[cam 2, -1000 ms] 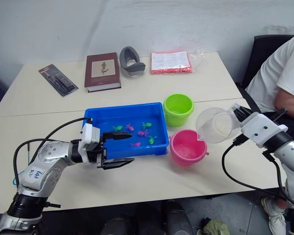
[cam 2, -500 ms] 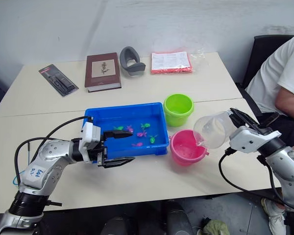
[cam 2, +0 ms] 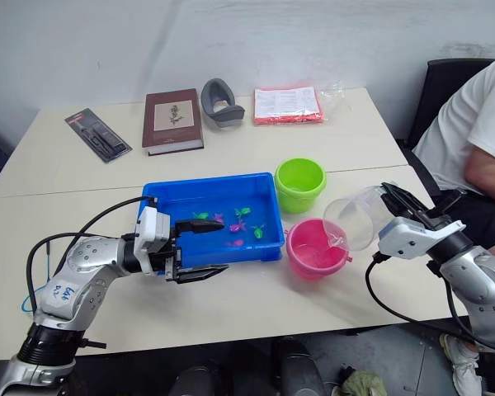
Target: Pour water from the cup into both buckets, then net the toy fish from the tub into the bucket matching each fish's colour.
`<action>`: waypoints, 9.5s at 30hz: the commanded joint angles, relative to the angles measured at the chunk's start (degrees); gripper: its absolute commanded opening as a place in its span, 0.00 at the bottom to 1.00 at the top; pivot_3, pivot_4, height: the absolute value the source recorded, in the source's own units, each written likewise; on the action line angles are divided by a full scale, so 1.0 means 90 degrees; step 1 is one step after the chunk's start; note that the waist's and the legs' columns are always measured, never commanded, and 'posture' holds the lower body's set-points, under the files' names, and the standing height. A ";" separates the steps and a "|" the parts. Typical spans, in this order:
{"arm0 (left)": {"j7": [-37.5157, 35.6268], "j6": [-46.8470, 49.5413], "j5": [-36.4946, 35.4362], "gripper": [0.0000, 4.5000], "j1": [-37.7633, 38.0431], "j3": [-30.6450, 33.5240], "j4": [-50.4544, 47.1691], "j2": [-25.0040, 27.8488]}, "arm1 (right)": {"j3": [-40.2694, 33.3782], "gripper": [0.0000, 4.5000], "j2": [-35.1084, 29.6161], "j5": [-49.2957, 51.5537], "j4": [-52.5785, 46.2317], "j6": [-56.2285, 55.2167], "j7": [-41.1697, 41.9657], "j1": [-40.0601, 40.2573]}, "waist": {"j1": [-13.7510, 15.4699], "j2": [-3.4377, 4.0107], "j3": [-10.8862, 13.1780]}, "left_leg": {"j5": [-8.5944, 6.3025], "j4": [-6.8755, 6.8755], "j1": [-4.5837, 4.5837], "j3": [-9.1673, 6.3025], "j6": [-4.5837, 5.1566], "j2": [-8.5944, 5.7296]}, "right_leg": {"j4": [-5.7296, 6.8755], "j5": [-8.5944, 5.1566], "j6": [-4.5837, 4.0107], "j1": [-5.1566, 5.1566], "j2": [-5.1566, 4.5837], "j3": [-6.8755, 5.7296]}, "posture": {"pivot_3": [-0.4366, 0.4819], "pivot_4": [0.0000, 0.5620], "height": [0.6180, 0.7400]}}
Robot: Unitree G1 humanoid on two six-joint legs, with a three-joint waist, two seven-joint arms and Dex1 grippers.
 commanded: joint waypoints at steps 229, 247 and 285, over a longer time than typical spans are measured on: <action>0.3843 0.3515 -0.0720 1.00 0.5227 0.6600 -0.1311 -0.0216 | 0.0554 0.99 0.0195 0.6740 -0.2791 0.5067 0.4699 -0.1107 | 0.0219 -0.0076 0.0043 | -0.0022 0.0028 -0.0081 -0.0391 0.0114 -0.0123 | -0.0048 -0.0017 -0.0001 0.0058 -0.0154 -0.0282 | 0.48 0.27 1.00; 0.5657 0.5451 -0.0148 1.00 0.0837 0.4691 0.1182 0.1460 | 0.0914 0.99 0.0359 0.6492 -0.2587 0.5235 0.4720 -0.1217 | 0.0342 -0.0077 0.0044 | 0.0010 0.0025 -0.0056 -0.0395 0.0068 -0.0115 | -0.0007 -0.0013 -0.0036 0.0064 -0.0141 -0.0292 | 0.48 0.27 1.00; 0.4090 0.3304 0.1331 0.00 -0.2093 0.2416 0.6730 0.1201 | 0.0905 1.00 0.0175 0.6125 -0.2953 0.5437 0.4006 -0.0989 | 0.0543 -0.0056 0.0060 | 0.0169 0.0009 -0.0166 -0.0738 0.0085 -0.0307 | -0.0064 -0.0007 0.0026 0.0179 -0.0388 -0.0639 | 0.48 0.27 1.00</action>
